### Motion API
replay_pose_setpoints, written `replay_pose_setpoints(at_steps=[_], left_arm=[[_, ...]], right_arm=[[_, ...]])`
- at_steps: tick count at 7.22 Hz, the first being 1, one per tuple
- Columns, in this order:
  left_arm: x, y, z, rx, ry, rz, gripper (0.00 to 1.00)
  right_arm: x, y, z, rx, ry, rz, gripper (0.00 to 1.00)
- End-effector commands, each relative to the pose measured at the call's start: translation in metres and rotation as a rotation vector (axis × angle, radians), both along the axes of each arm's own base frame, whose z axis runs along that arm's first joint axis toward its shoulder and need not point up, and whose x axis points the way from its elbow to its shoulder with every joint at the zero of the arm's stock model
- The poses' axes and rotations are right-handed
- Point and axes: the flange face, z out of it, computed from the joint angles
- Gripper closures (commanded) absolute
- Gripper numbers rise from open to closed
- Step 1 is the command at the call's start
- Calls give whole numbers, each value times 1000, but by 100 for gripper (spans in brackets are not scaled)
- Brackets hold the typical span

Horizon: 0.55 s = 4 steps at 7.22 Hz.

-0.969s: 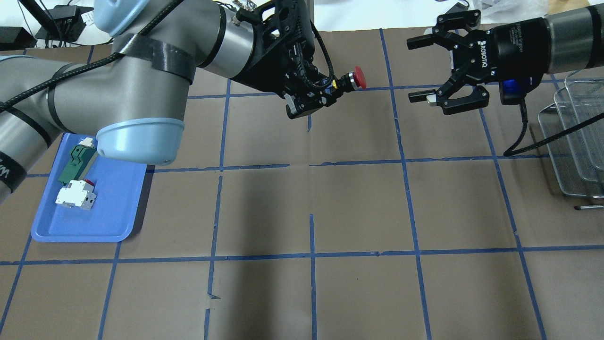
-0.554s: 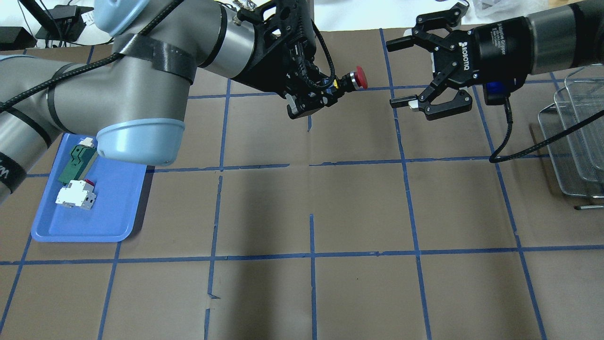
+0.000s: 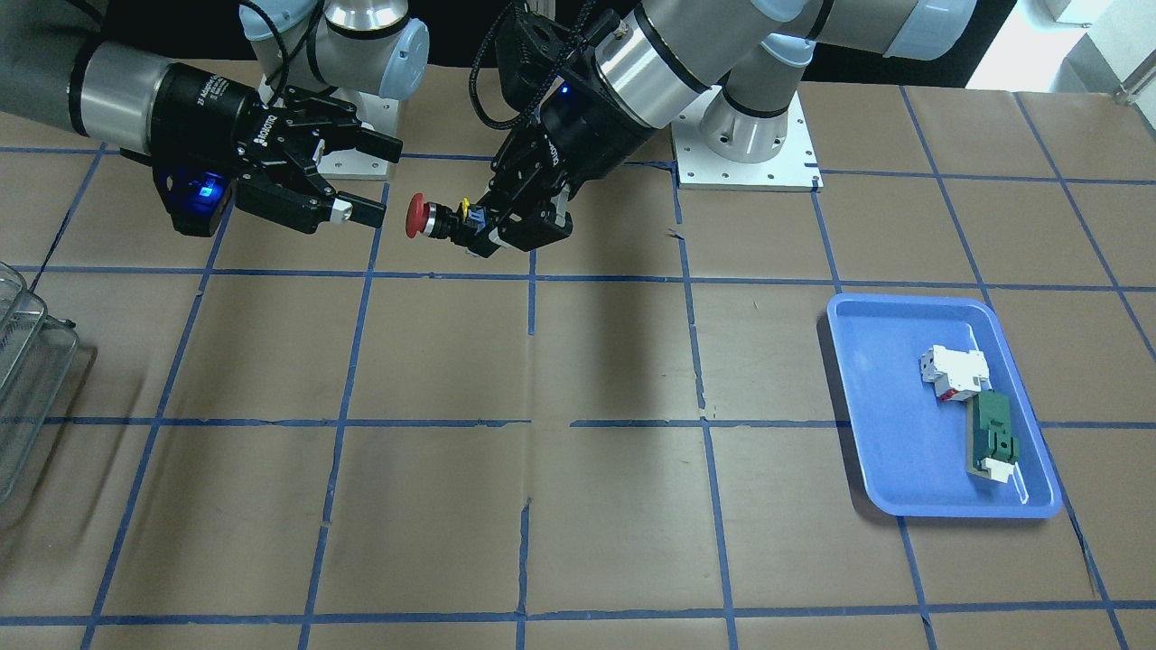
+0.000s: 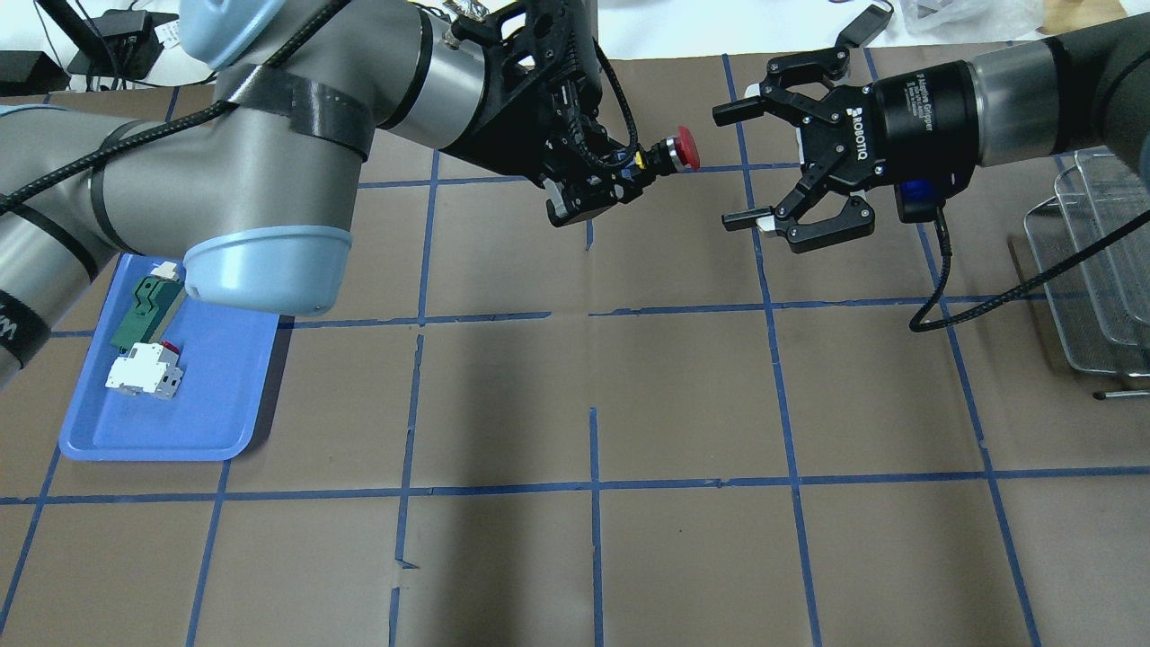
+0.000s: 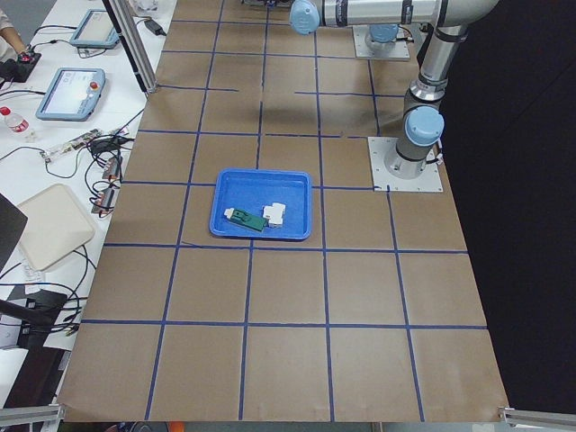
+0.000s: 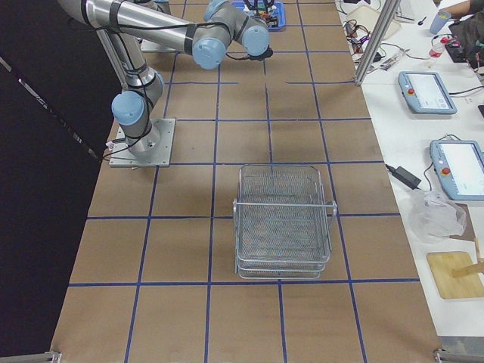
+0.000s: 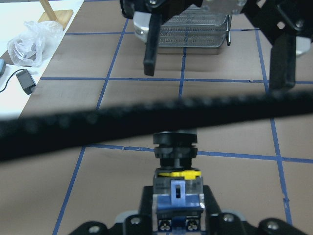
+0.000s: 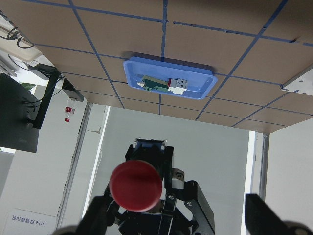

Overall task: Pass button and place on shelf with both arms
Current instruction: 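Move the open right gripper toward the red button held by the left gripper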

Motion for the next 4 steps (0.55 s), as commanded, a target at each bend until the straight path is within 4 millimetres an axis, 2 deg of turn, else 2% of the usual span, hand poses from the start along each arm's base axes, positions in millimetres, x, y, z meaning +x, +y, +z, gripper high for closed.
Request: replay_pose_setpoints(at_steps=[1,4], left_arm=[[0,0,0,1,-1,0,100],[0,0,0,-1,1,0,100]], right_arm=[[16,2,0,2,4,27,0],[9,-32,-10,45,39,-62,0]])
